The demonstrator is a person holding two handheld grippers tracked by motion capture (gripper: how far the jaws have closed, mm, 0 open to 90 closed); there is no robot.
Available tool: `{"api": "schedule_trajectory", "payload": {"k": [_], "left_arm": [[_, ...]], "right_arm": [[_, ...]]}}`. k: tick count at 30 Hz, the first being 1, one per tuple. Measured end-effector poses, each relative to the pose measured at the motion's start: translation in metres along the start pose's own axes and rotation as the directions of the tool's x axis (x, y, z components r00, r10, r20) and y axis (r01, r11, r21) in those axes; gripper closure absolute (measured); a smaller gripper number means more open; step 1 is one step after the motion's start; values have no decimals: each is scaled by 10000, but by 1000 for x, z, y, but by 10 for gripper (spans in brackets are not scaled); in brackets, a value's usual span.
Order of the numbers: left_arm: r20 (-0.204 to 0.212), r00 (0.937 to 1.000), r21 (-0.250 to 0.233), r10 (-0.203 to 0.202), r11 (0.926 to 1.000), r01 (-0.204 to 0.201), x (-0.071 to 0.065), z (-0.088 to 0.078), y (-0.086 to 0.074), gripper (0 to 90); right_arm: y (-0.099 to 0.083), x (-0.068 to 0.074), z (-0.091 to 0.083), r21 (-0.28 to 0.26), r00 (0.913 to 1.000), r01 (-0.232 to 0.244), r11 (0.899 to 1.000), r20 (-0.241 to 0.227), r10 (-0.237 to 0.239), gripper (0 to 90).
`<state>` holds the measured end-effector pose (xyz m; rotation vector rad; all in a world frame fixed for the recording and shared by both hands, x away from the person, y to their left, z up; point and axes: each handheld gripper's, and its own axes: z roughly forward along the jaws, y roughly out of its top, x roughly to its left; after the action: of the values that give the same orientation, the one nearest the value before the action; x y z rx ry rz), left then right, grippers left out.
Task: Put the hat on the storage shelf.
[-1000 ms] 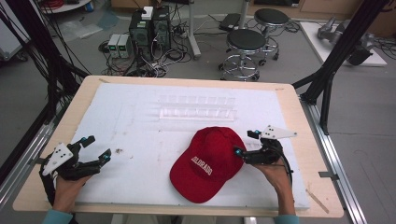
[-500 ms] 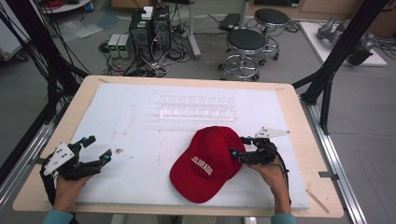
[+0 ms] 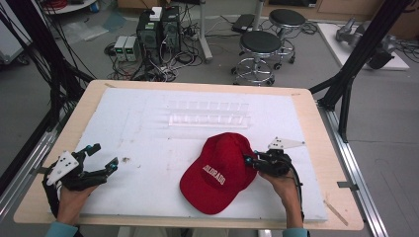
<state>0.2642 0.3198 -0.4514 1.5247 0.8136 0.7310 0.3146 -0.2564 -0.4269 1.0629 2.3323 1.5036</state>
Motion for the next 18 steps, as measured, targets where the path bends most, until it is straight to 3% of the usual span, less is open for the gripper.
{"api": "schedule_trajectory", "payload": {"k": [8, 18], "left_arm": [[50, 10000, -1, 34, 10000, -34, 0, 0, 0, 155], [50, 10000, 32, -15, 10000, 15, 0, 0, 0, 156]], "right_arm": [[3, 13, -2, -414, 9988, 361, 9985, 335, -347, 854], [8, 23, -10, -1105, 9991, 296, 9934, 350, -258, 866]]}}
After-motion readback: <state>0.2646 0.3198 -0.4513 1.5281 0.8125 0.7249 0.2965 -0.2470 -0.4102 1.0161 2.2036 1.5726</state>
